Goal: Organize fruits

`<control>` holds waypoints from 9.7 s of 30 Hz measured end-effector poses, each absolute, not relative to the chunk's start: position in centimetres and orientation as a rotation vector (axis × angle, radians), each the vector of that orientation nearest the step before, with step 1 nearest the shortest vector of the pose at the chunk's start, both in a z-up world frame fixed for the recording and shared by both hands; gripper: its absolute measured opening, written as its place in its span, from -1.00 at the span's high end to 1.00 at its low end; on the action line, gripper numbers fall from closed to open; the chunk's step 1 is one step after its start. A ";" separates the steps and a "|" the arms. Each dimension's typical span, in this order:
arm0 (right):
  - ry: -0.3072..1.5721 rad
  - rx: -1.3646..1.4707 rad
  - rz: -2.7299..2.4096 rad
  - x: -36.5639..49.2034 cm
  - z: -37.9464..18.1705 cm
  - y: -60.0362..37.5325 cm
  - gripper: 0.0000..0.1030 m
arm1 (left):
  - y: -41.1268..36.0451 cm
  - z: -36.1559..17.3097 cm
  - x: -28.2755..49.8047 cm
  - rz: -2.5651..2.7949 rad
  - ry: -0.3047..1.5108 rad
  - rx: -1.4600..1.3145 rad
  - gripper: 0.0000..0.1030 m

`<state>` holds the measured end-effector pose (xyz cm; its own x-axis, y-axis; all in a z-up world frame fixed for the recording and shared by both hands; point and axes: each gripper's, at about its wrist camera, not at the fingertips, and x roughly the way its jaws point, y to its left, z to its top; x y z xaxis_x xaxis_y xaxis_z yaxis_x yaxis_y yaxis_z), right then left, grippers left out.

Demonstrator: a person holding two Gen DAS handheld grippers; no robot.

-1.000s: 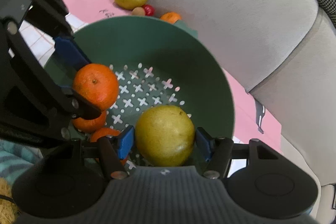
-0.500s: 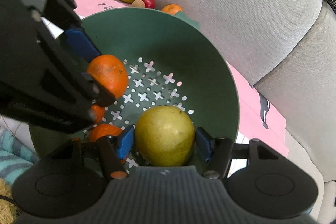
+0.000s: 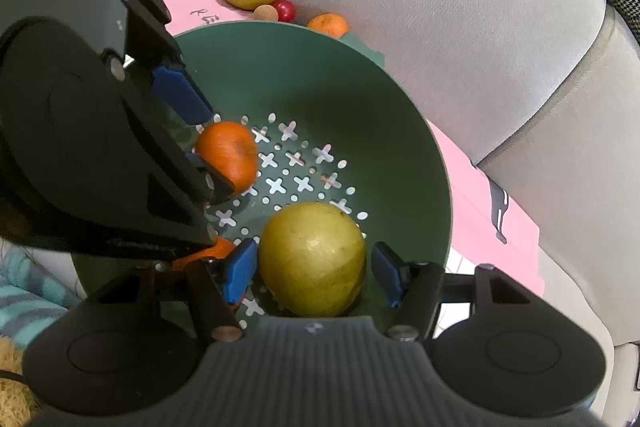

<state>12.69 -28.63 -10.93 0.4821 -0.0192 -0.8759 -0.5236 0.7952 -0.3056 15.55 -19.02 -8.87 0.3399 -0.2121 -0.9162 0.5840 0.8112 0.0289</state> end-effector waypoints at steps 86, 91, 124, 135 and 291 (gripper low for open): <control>1.130 0.054 0.163 32.9 -11.8 -23.0 -0.03 | -3.3 -9.9 28.1 -0.344 0.904 0.078 -0.43; 1.170 0.060 0.149 34.3 -13.1 -22.7 -0.03 | -4.0 -10.6 29.2 -0.355 0.917 0.092 -0.44; 1.162 0.020 0.169 32.5 -14.4 -22.3 0.22 | -6.9 -13.3 31.4 -0.356 0.951 0.116 -0.53; 1.072 -0.007 0.215 29.3 -10.8 -21.6 0.22 | -4.8 -11.5 29.2 -0.297 0.918 0.023 -0.52; 1.051 -0.058 0.233 15.1 -8.2 -32.3 0.22 | -8.3 -3.1 14.7 -0.381 0.952 0.052 -0.63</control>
